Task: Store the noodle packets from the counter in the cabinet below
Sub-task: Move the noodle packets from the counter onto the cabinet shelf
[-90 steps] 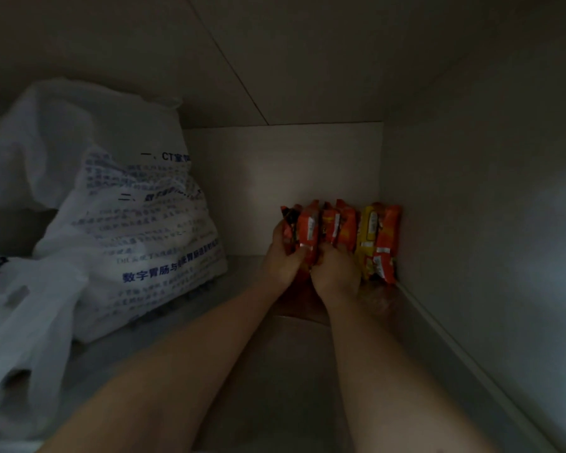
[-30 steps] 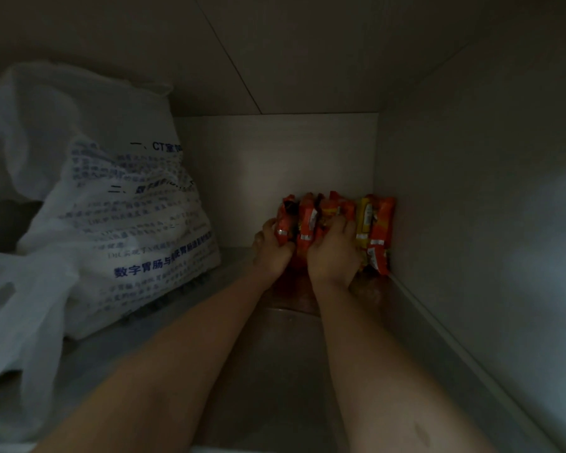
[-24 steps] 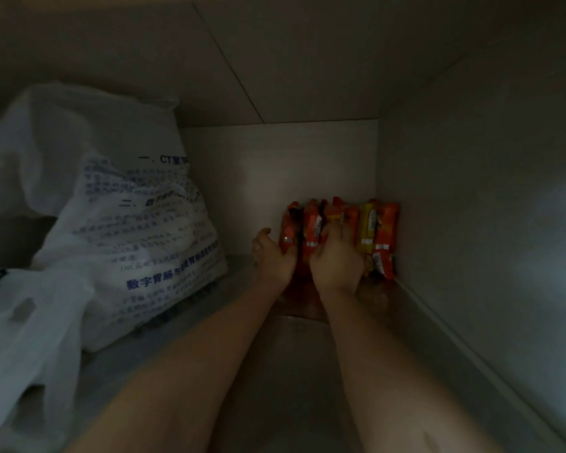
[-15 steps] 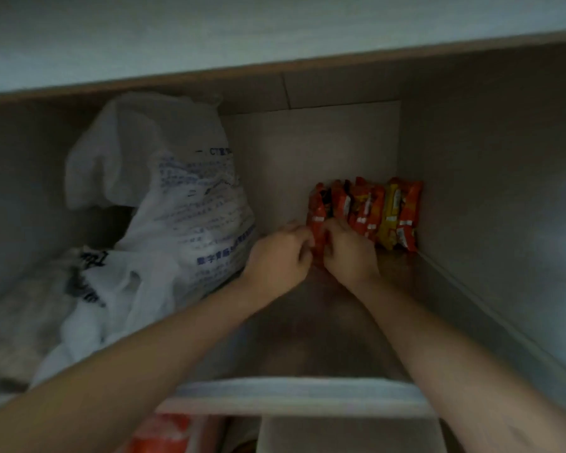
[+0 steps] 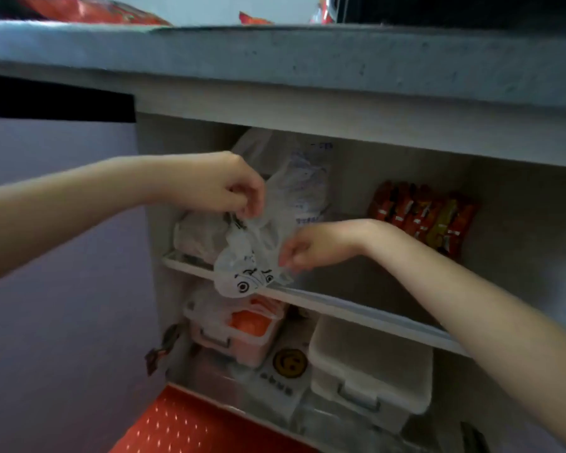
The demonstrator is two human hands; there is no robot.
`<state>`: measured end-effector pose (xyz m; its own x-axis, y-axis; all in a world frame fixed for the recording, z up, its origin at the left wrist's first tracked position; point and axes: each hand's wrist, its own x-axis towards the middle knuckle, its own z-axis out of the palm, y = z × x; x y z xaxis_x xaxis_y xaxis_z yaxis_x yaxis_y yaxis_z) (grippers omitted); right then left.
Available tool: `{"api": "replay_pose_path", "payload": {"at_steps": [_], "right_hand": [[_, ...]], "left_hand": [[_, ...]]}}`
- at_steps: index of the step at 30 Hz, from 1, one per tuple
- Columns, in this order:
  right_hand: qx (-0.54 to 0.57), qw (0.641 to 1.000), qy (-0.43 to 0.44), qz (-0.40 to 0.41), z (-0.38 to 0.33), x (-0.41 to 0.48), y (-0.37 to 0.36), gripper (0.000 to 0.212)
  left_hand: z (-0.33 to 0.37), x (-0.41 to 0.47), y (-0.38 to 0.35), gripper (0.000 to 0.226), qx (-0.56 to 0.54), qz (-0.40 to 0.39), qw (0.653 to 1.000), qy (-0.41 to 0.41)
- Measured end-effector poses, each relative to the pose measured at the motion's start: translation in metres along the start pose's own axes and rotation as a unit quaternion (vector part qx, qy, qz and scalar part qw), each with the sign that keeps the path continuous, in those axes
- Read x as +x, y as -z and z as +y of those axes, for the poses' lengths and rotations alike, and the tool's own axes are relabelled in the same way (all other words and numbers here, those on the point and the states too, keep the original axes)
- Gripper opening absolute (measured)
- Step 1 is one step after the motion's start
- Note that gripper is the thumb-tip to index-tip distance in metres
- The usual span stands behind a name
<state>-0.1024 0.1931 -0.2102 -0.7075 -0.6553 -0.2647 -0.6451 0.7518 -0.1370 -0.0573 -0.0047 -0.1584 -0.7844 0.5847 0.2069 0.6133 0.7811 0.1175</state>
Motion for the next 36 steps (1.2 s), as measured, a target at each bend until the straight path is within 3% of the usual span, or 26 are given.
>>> {"api": "replay_pose_path", "payload": {"at_steps": [3, 8, 10, 15, 20, 22, 24, 27, 30, 36], "right_hand": [[0.001, 0.998, 0.056, -0.007, -0.052, -0.018, 0.032, 0.029], [0.008, 0.985, 0.131, 0.111, -0.104, -0.044, 0.098, 0.023], [0.030, 0.975, 0.136, 0.171, -0.115, -0.052, 0.123, 0.020], [0.006, 0.939, 0.150, 0.308, -0.129, -0.043, 0.180, 0.021], [-0.056, 0.922, 0.073, 0.376, -0.115, 0.007, 0.227, 0.021], [-0.120, 0.927, 0.012, 0.355, -0.106, 0.033, 0.243, 0.022], [-0.204, 0.931, -0.067, 0.297, -0.094, 0.057, 0.259, 0.029], [-0.235, 0.930, -0.180, 0.218, -0.083, 0.082, 0.280, 0.051], [-0.208, 0.931, -0.232, 0.188, -0.077, 0.099, 0.294, 0.067], [-0.241, 0.916, -0.280, 0.160, -0.048, 0.126, 0.304, 0.064]], "left_hand": [[0.004, -0.028, 0.051, 0.023, -0.016, 0.026, 0.999, 0.015], [-0.011, -0.045, 0.129, 0.014, -0.032, 0.130, 0.991, 0.014], [-0.026, -0.045, 0.152, 0.016, -0.049, 0.196, 0.978, 0.047], [-0.087, -0.035, 0.175, 0.010, 0.036, 0.346, 0.922, 0.172], [-0.146, -0.012, 0.170, 0.059, 0.053, 0.312, 0.880, 0.353], [-0.173, -0.003, 0.171, 0.086, 0.016, 0.288, 0.866, 0.408], [-0.199, 0.006, 0.173, 0.105, 0.010, 0.267, 0.871, 0.413], [-0.195, 0.008, 0.175, 0.099, 0.026, 0.248, 0.901, 0.355], [-0.194, 0.010, 0.177, 0.091, 0.056, 0.228, 0.922, 0.307], [-0.191, 0.009, 0.175, 0.098, 0.058, 0.224, 0.920, 0.317]]}}
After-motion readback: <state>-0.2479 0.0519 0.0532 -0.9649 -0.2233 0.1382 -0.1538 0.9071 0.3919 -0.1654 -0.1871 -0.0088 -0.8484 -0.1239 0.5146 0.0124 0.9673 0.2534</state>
